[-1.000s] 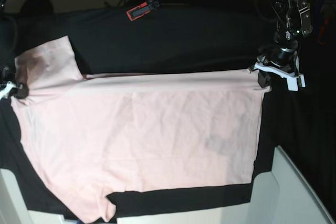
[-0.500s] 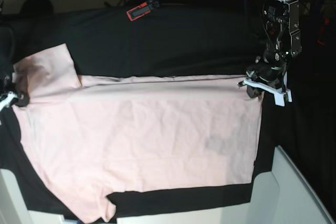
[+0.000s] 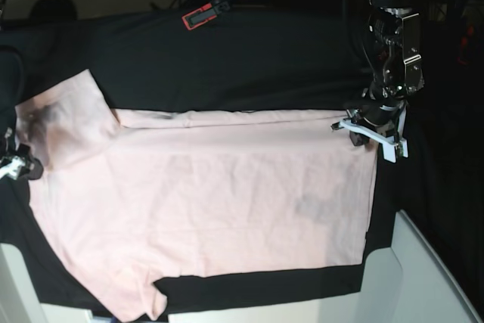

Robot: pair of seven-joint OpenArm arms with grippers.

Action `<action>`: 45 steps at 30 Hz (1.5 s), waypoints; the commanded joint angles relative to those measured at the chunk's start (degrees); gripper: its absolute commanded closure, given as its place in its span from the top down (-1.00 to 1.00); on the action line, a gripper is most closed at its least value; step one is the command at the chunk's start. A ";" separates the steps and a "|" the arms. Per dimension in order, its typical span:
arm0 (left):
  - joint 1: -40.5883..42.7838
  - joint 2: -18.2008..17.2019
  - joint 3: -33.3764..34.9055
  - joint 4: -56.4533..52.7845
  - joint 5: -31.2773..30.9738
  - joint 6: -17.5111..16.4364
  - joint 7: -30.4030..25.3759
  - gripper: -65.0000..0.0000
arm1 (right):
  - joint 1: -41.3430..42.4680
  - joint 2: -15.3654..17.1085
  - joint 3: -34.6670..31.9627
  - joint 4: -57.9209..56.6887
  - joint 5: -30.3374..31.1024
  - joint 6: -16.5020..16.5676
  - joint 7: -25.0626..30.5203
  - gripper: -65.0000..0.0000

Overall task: Fold the T-shirt properly
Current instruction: 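Lift the corners and pull them back, folding the collar edge under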

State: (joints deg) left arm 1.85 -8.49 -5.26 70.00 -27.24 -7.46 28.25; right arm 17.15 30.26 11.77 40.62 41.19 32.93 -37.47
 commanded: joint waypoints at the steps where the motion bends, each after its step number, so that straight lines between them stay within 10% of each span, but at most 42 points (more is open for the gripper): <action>1: -1.72 -0.43 -0.15 0.11 -0.32 -0.14 -1.31 -0.81 | 1.36 1.34 0.49 0.83 0.88 0.26 1.74 0.10; 7: -4.18 -0.43 -0.24 -0.77 -0.32 -0.14 -1.66 -0.04 | 0.74 1.87 0.58 1.01 0.96 0.26 5.43 0.15; 18: -0.84 -0.43 -14.04 13.04 0.04 -0.14 -1.31 -0.02 | -15.17 -0.24 13.94 6.63 1.14 0.08 4.11 0.00; 45: 19.12 -2.28 -11.40 16.64 0.12 -0.40 -1.74 -0.04 | -17.63 -3.05 15.97 2.59 0.96 0.08 5.25 0.15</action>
State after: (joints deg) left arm 21.04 -10.15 -16.38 85.47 -26.96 -7.51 27.81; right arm -0.99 25.69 27.38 42.72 42.30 32.99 -31.81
